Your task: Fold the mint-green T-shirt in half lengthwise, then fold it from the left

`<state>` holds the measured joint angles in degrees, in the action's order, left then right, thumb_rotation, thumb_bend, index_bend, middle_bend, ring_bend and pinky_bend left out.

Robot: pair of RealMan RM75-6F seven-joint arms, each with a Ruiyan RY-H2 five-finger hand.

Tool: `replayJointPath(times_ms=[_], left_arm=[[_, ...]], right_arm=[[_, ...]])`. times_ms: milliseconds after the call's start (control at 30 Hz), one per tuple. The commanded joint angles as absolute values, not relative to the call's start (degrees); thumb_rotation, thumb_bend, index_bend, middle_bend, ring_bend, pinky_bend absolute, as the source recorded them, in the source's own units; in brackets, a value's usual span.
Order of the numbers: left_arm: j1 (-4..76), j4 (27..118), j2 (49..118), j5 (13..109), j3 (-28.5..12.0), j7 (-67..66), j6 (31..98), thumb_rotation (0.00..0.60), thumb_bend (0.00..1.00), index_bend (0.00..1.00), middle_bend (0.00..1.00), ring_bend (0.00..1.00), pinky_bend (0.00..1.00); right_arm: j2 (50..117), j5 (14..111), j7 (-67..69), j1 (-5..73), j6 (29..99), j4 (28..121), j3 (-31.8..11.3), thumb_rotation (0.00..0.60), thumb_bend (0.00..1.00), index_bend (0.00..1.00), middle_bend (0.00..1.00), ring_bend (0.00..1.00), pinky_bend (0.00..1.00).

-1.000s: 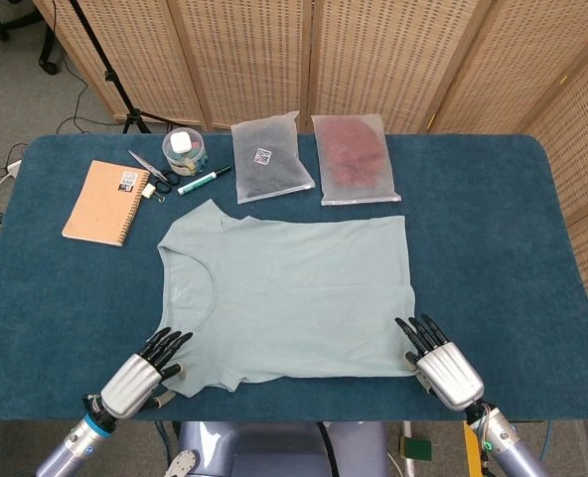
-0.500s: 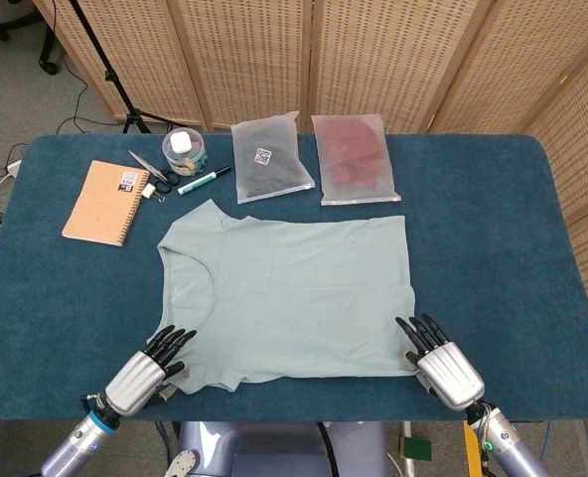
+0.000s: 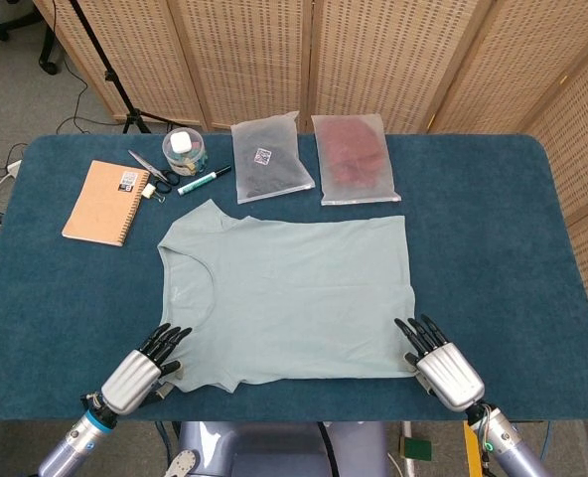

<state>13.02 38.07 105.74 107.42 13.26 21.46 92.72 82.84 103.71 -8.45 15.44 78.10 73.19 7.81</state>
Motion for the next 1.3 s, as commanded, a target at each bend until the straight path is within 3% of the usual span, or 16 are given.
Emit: replayJointPath(times_ms=[33,300,667,1300], left_arm=[[13.1,38.2,105.5,107.6,13.5,21.7,92.8,0.600,0.56,0.71,0.00,0.00,0.00],[13.8,39.0,104.1,108.6,14.8,22.6,92.8,0.600,0.56,0.72,0.00,0.00,0.00],[14.5,42.8,99.7,113.5,17.5,19.2,99.2,0.600,0.56,0.72,0.00,0.00,0.00],[12.0,48.1,93.7,119.8,23.4,16.3,104.2,0.600,0.56,0.72,0.00,0.00,0.00]], right_arm=[[82.6,104.2,-8.0,15.8,77.8,73.2,8.1,0.600,0.52,0.64,0.00,0.00,0.00],[81.4,107.9,-5.4,17.8,78.2,72.7,9.4,0.600,0.53,0.65,0.00,0.00,0.00],[77.4,115.4,1.0,21.6,78.6,73.7,14.2,0.600,0.54,0.66,0.00,0.00,0.00],[73.8,125.2,2.2,20.5,85.7,74.6,20.8,0.600,0.54,0.66,0.00,0.00,0.00]])
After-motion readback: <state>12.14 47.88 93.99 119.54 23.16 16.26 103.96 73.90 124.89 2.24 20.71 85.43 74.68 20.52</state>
